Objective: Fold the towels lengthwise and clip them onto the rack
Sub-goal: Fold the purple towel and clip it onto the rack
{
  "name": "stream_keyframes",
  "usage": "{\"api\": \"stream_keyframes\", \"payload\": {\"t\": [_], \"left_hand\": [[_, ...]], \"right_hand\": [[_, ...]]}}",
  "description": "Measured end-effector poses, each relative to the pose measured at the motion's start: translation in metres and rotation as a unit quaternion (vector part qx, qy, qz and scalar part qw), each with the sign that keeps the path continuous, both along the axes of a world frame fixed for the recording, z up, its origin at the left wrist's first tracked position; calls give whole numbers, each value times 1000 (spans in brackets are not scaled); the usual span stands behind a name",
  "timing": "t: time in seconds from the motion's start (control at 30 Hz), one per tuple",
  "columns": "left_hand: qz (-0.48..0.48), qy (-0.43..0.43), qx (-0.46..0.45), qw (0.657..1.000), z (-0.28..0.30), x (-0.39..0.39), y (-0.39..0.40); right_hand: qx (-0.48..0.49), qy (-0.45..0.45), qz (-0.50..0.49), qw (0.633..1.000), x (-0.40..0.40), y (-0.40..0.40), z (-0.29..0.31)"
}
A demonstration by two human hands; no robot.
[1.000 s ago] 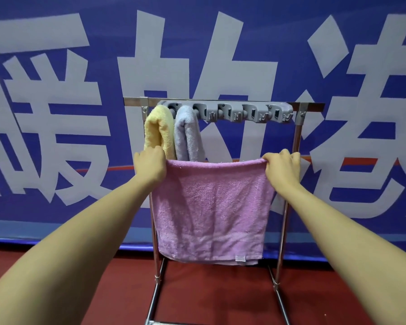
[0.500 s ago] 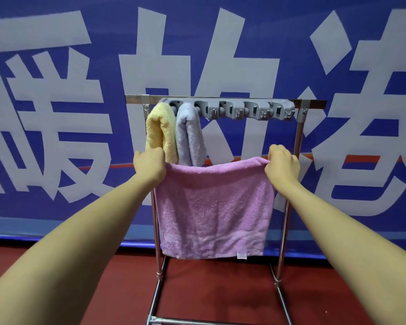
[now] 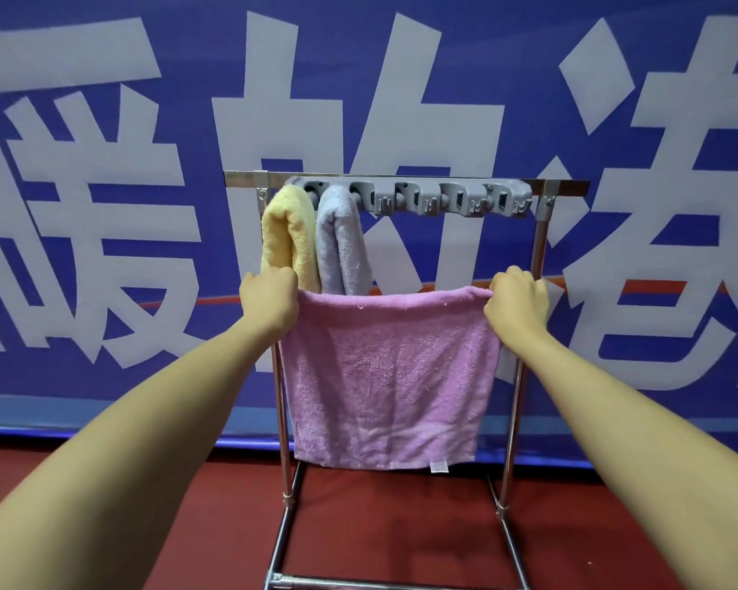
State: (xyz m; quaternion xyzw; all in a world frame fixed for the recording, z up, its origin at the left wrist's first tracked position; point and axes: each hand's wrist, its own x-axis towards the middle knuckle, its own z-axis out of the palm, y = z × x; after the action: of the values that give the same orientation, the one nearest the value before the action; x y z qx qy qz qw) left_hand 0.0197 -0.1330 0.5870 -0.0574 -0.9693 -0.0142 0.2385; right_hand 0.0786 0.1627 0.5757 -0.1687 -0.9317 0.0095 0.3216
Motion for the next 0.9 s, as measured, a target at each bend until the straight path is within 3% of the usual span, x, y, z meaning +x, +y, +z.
{"api": "stream_keyframes", "payload": {"t": [0.2, 0.43, 0.53, 0.67, 0.8, 0.9], "left_hand": [[23, 55, -87, 994, -4, -1, -5], [-8, 64, -47, 997, -12, 3, -5], [-30, 76, 15, 997, -18, 3, -5], [-57, 78, 179, 979, -18, 3, 1], [-137, 63, 317, 936, -9, 9, 10], [-187, 37, 339, 921, -4, 13, 26]], "right_hand": [[-41, 35, 25, 998, 8, 0, -4], [-186, 62, 12, 980, 14, -3, -18], [-236, 74, 14, 969, 15, -2, -20], [-274, 112, 35, 955, 13, 0, -21], [-289, 126, 123, 941, 13, -4, -18], [-241, 113, 217, 939, 14, -15, -14]]}}
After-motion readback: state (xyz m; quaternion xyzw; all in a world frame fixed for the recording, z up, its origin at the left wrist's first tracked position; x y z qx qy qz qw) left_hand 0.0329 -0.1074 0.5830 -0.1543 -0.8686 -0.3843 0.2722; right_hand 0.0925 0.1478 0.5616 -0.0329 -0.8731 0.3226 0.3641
